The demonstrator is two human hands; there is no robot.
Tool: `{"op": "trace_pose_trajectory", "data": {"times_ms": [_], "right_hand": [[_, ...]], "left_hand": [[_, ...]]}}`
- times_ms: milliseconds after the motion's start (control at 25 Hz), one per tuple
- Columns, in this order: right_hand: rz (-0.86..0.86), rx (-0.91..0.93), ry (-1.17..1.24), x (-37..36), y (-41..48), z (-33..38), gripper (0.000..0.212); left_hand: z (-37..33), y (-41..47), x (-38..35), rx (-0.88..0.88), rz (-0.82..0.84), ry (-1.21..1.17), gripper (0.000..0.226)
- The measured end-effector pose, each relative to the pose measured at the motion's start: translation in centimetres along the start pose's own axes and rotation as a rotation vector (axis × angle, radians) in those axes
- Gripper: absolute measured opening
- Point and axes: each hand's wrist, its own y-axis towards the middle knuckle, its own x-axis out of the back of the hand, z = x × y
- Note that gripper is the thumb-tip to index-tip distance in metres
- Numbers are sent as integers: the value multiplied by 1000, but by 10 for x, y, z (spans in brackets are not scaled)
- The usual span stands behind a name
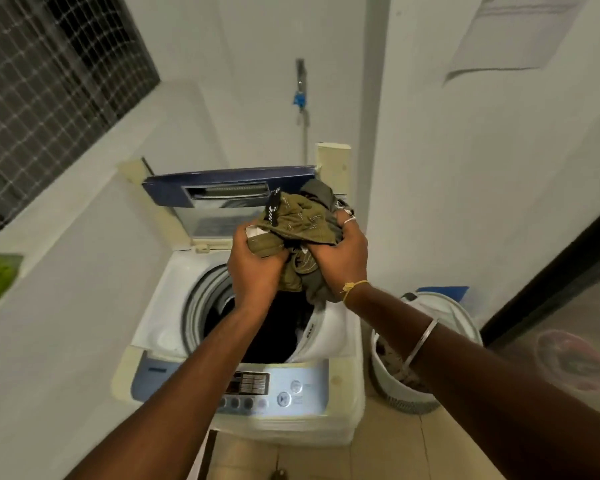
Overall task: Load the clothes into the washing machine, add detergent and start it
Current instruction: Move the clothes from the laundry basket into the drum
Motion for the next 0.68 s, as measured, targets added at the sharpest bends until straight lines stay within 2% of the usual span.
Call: {"op": "trace_pose_trajectory", "data": {"times_ms": [160, 280, 360, 400, 440, 520, 680], "right_hand": [[75, -56, -1, -85, -14, -29, 28], [128, -243, -218, -131, -20, -92, 22], [244, -563, -436, -151, -26, -136, 56], [305, -721, -466, -156, -30, -149, 72], [348, -800, -459, -157, -33, -158, 80], [364, -829, -431, -158, -34, -164, 81], [299, -825, -425, -151, -24, -160, 70]], "left_hand": [[70, 41, 57, 93, 19, 68, 59], [149, 71, 82, 247, 287, 167, 85], [197, 86, 89, 330, 476, 339, 101], [215, 92, 89, 360, 534, 414, 94], [226, 95, 87, 382, 574, 452, 78], [236, 100, 83, 416, 625, 463, 51], [224, 102, 66, 417, 650, 428, 49]]}}
